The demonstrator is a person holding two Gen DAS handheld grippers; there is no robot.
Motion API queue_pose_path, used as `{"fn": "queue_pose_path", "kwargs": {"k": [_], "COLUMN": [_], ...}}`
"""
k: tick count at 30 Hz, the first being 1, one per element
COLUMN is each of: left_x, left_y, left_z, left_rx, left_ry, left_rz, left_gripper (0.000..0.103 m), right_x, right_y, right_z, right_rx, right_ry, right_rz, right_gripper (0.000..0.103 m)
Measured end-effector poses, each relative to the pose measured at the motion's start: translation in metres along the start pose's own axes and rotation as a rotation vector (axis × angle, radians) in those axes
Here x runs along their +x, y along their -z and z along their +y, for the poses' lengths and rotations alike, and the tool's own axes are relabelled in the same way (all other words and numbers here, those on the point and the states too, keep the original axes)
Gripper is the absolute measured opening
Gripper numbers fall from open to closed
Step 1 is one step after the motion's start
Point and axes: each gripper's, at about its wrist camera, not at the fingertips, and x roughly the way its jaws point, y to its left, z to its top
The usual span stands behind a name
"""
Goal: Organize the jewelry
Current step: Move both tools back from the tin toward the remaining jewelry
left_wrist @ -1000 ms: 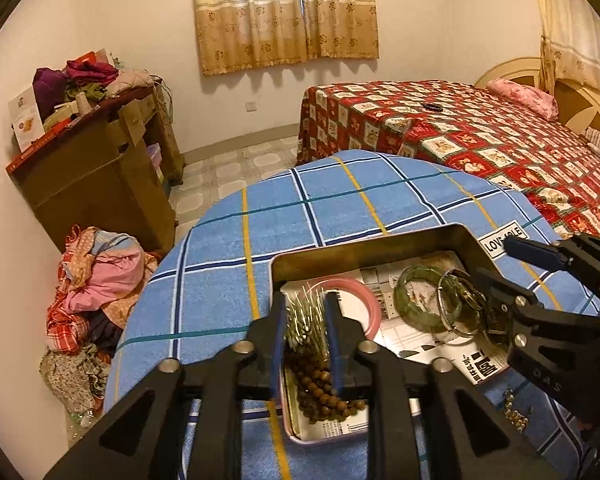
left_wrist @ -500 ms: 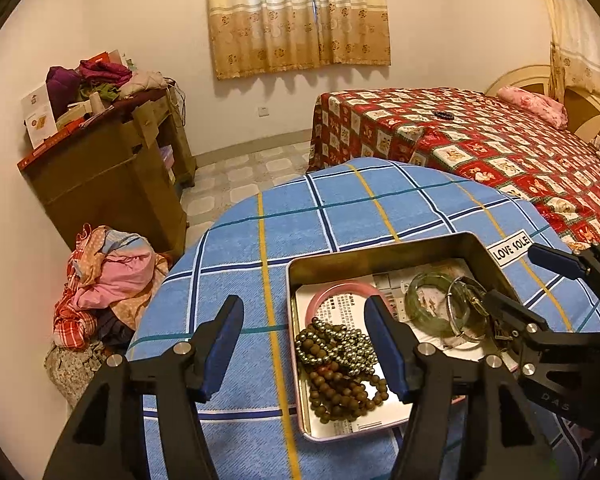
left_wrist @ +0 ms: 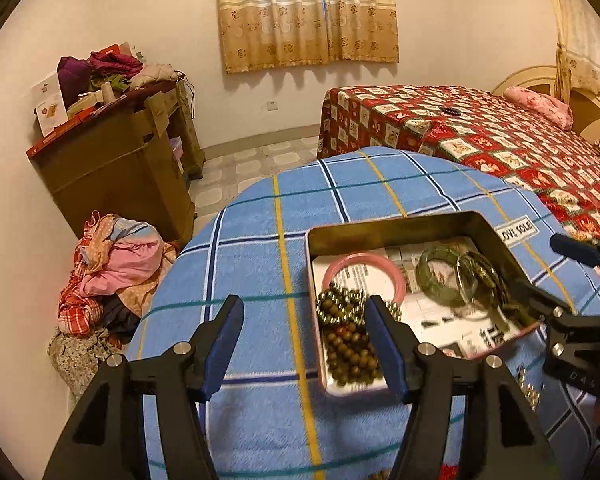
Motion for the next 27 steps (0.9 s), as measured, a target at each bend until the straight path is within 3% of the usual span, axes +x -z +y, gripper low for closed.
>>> {"fn": "queue_pose_path", "kwargs": {"k": [13,27], "left_x": [-0.030,-0.038], "left_y": [0.043,0.099], "left_z": [0.002,-0.009], "left_rx": [0.023,0.046], "left_ry": [-0.001,0.009], "left_rz": [0.022,0.132], "left_gripper": [0.063,0.063], "right_x": [-0.040,-0.042], "right_y": [0.032,0.076], "right_z": [0.001,0.021], "right_rx": [-0.005,-0.001], "right_ry": [0.018,-0.028], "right_rz": [-0.009,0.088], "right_gripper": [0.077,0.077]}}
